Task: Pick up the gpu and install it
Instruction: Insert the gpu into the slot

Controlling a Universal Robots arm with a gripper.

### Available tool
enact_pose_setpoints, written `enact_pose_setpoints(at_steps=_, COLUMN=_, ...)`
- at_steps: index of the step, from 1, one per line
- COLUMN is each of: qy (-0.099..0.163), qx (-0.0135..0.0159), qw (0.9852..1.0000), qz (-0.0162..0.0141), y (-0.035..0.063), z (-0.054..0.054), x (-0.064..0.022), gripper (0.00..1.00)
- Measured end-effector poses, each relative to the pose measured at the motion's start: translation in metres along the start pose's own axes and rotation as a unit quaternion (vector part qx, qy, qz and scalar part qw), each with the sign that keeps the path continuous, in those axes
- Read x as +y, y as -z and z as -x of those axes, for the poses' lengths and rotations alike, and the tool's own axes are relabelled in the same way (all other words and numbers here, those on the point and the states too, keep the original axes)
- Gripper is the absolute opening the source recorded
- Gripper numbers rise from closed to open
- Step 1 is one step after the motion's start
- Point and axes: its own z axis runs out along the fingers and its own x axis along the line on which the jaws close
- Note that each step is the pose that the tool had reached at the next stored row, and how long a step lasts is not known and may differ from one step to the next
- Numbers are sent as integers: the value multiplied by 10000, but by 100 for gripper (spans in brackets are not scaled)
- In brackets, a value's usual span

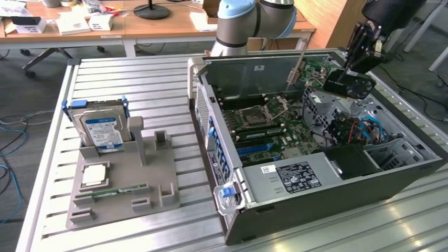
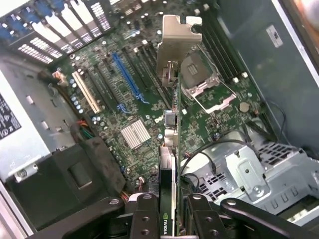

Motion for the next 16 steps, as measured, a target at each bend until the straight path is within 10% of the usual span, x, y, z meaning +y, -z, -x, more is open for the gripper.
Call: enact_pose_setpoints(at_steps=16, qy=1054, qx=49, qw=9944, qz=24, y=-14, z=0, x=-1, gripper=27)
